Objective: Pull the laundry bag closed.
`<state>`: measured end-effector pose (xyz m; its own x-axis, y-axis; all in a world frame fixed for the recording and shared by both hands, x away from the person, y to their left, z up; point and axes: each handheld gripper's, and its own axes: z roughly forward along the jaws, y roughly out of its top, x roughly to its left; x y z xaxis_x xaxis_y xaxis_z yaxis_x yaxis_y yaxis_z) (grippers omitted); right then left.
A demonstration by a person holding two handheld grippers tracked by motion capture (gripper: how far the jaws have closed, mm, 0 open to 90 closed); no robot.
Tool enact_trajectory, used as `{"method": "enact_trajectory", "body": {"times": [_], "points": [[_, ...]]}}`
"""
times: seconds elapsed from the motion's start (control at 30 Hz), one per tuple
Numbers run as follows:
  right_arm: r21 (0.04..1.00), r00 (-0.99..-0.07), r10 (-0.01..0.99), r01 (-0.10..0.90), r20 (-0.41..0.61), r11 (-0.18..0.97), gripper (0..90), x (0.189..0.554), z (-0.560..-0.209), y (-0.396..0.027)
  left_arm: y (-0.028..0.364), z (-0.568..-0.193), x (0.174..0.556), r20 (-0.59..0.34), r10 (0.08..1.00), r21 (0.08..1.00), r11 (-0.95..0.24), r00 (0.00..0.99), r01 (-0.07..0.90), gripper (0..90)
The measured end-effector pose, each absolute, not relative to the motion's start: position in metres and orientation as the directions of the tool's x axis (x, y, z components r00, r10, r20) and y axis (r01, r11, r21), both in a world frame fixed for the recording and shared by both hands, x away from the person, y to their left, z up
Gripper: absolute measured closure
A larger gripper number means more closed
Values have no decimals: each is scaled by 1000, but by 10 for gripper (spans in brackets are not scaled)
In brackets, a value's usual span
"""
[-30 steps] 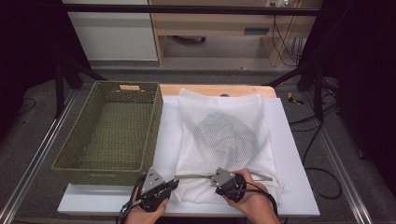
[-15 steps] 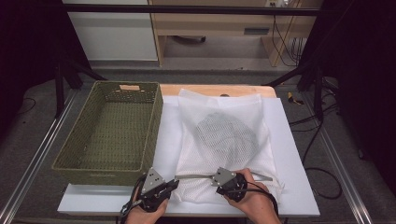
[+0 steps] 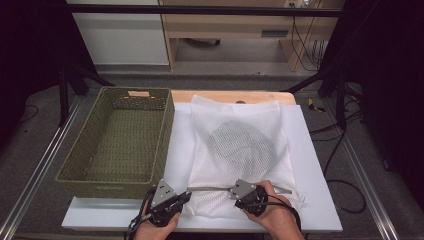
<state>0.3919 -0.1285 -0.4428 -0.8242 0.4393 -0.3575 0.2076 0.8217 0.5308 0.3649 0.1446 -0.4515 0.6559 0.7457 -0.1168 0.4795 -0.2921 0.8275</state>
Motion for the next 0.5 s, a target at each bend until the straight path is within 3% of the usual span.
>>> {"method": "enact_trajectory", "body": {"times": [0.5], "points": [[529, -787, 491, 254, -374, 810, 819, 393, -439, -157, 144, -452, 365, -114, 752, 831, -285, 649, 477, 890]]}}
